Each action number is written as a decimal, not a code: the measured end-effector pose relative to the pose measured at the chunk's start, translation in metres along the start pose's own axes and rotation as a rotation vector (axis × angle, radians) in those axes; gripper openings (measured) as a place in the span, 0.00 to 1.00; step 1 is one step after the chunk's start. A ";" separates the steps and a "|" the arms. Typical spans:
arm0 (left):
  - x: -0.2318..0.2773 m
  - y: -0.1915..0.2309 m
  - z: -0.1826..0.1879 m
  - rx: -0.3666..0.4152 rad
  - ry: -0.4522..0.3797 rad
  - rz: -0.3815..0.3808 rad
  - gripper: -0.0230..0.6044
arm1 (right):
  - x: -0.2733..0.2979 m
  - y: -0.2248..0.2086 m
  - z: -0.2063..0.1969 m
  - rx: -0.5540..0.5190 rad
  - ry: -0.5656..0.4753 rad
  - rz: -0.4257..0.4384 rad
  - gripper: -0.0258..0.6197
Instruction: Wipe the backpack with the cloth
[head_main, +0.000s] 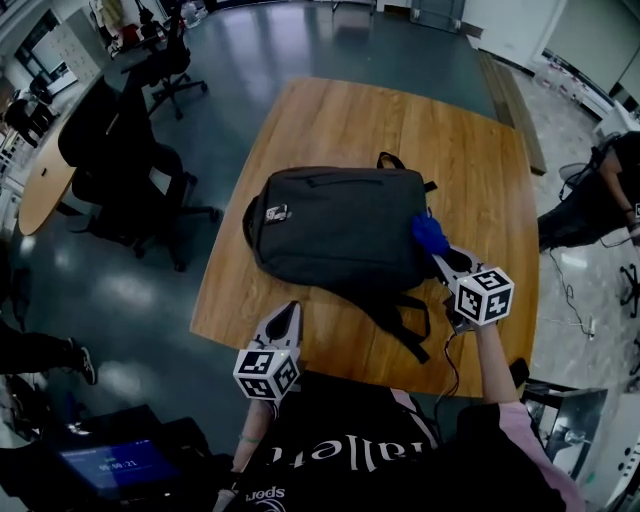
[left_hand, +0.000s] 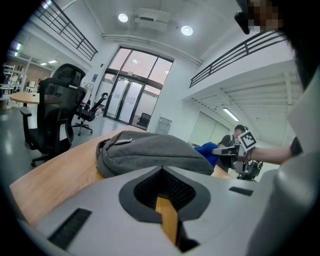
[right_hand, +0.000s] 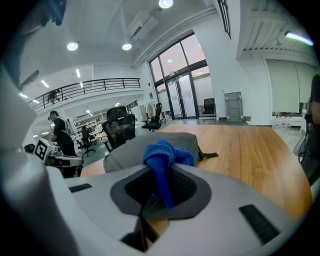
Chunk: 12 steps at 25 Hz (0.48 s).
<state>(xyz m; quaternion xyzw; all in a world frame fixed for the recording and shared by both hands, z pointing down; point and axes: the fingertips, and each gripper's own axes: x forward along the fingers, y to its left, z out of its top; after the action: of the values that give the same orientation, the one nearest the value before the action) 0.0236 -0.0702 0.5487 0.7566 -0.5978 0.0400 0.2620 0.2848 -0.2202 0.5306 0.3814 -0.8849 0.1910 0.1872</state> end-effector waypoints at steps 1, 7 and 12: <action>-0.003 -0.001 -0.003 0.001 0.004 0.006 0.03 | -0.007 0.005 -0.008 0.021 -0.006 0.004 0.13; -0.021 -0.004 -0.015 0.028 0.041 0.041 0.04 | -0.035 0.032 -0.038 0.099 -0.047 0.017 0.12; -0.032 -0.002 -0.014 0.040 0.053 0.046 0.03 | -0.047 0.057 -0.050 0.112 -0.070 -0.002 0.13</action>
<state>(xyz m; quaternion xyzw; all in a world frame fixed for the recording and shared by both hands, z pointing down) 0.0197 -0.0357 0.5482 0.7466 -0.6068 0.0781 0.2614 0.2817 -0.1319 0.5404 0.3986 -0.8784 0.2266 0.1348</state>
